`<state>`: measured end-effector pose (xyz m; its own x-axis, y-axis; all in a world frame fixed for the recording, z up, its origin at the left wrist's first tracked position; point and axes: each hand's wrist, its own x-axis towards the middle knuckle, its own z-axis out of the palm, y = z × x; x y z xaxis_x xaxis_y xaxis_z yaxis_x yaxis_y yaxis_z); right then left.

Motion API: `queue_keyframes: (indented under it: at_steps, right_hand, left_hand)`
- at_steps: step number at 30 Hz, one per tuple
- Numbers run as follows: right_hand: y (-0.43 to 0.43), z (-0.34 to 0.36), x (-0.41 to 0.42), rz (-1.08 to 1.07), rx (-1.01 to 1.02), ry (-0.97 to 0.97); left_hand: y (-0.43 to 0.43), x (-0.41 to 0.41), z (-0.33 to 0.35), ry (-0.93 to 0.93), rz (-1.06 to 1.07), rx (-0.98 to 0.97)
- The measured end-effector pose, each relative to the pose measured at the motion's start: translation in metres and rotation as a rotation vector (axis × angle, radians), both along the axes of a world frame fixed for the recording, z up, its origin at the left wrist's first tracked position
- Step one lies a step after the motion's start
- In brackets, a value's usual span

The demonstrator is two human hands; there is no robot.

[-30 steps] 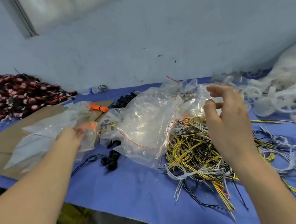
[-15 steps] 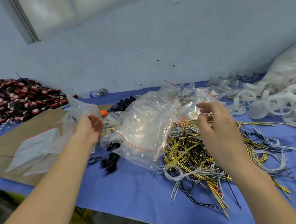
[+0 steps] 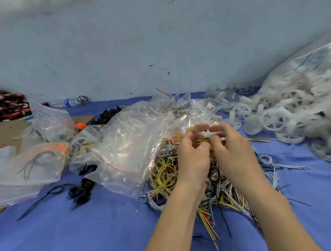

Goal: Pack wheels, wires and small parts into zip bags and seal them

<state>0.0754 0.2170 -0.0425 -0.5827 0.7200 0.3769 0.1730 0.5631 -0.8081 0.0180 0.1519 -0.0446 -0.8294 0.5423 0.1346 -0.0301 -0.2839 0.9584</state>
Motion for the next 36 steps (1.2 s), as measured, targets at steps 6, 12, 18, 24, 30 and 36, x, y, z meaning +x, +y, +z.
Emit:
queue_keyframes:
  at_steps: [6, 12, 18, 24, 30, 36]
  right_hand:
    - [0.017, -0.010, 0.000, 0.013, 0.020, -0.120]
    - [0.014, -0.013, -0.002, 0.042, 0.047, -0.129]
    - [0.010, -0.009, 0.000, 0.025, 0.038, -0.102]
    - [0.002, -0.006, 0.002, 0.026, 0.049, -0.121]
    - [0.010, -0.007, 0.007, 0.008, 0.043, -0.098]
    - [0.014, -0.007, 0.012, 0.012, 0.051, -0.092]
  left_hand:
    - [-0.016, -0.015, -0.018, 0.250, 0.032, -0.135]
    - [-0.056, -0.069, 0.000, 0.239, 0.270, -0.169]
    - [-0.117, -0.116, -0.006, -0.401, 0.477, -0.002]
    - [-0.121, -0.113, -0.017, -0.503, 0.528, -0.223]
    - [-0.109, -0.127, -0.022, -0.408, 0.518, -0.294]
    - [-0.103, -0.128, -0.027, -0.018, 0.734, -0.600]
